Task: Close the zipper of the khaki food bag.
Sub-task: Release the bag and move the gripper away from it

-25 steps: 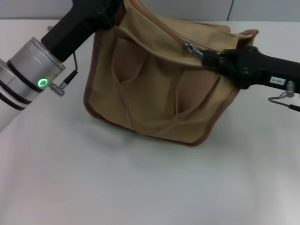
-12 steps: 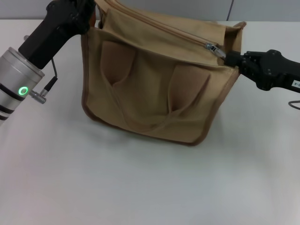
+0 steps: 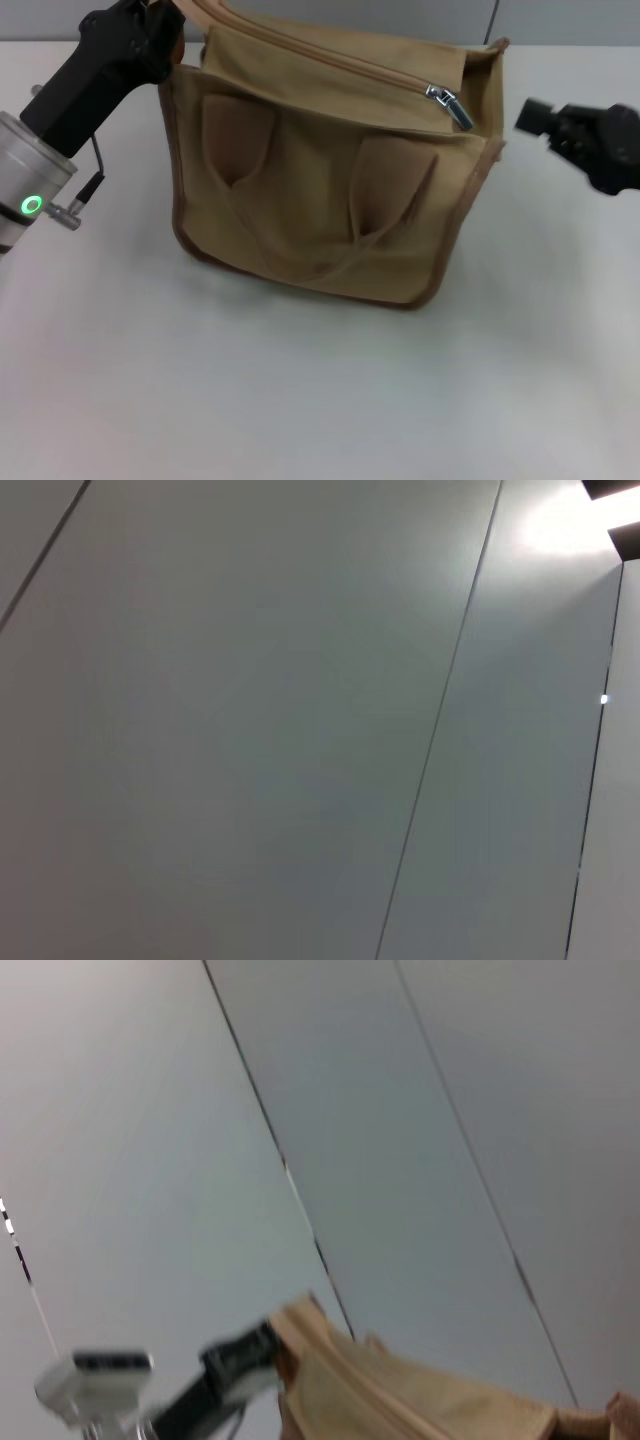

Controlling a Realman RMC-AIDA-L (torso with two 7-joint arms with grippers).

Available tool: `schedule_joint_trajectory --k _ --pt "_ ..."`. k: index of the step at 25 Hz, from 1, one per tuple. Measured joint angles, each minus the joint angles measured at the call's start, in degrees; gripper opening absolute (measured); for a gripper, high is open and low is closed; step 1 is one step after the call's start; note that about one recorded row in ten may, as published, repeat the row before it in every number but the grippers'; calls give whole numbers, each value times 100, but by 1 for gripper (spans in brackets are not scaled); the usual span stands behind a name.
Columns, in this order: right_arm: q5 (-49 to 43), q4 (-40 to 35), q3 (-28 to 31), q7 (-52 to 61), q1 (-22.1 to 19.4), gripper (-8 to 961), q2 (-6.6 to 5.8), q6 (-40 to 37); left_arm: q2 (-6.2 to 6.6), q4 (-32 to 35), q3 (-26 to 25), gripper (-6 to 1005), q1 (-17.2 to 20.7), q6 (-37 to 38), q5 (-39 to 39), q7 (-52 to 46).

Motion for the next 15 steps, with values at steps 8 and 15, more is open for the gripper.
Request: schedule_joint_trajectory --k 8,15 --pt "206 81 171 -305 -200 59 29 -379 8 67 -25 58 99 585 -2 -38" --pt "210 328 119 -542 -190 190 35 -399 8 482 -20 324 101 1696 -1 -323"
